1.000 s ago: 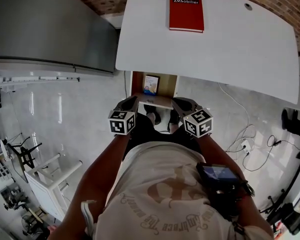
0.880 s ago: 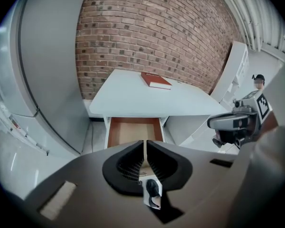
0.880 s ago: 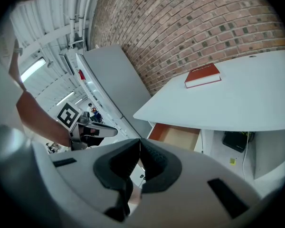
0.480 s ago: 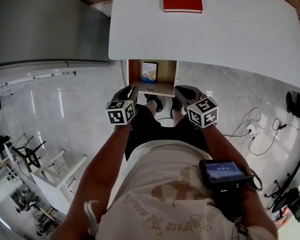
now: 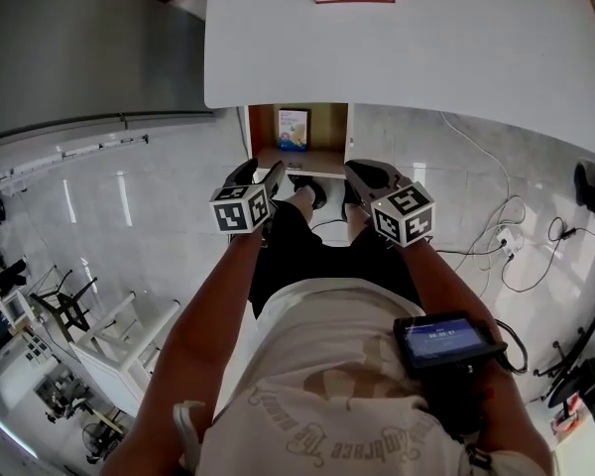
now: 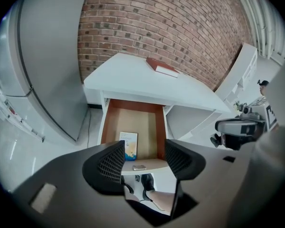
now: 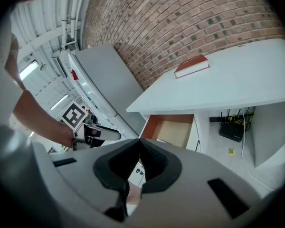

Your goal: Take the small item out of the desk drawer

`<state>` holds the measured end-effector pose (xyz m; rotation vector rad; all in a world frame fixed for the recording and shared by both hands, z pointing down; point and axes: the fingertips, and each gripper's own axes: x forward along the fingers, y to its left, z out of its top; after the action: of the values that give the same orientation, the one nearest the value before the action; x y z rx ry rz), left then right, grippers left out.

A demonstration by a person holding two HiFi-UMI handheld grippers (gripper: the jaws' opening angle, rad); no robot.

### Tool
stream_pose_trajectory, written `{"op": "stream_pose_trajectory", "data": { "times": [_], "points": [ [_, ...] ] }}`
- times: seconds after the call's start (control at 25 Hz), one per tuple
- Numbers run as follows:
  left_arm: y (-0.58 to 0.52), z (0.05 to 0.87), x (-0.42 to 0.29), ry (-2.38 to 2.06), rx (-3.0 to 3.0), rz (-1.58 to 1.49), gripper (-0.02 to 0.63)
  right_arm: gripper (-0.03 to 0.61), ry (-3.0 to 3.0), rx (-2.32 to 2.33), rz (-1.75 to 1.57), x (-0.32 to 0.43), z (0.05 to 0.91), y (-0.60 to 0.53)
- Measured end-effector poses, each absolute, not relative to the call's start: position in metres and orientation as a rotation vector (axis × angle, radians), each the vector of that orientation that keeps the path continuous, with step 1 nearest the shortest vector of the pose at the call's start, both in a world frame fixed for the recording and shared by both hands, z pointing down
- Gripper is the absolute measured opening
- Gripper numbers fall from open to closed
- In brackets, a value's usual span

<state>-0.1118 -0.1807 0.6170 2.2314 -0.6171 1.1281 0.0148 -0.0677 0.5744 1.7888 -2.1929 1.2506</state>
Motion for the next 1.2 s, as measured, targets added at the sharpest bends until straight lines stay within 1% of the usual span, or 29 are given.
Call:
{"op": "stream_pose_trajectory", "data": {
  "times": [0.24,0.44,0.68,1.2],
  "points": [
    [-0.178,0.642,-0.103,-0.597,2.217,1.184,0.314,0.006,-2.157,1.824,1.276,0.023,0.591,-0.056],
    [-0.178,0.655,-0.088,-0.593,2.232,1.203,0.318,0.006,-2.137,1.825,1.298,0.028,0.605,-0.046],
    [-0.172,0.677,-0.079,-0.557,2.230,1.275,0.357,0.006,-2.125,1.835,1.321,0.037,0.618,-0.040],
    [-0.189,0.714,-0.064,-0.585,2.170,1.267,0.367,0.006,-2.105,1.862,1.348,0.051,0.640,-0.042]
  ]
}}
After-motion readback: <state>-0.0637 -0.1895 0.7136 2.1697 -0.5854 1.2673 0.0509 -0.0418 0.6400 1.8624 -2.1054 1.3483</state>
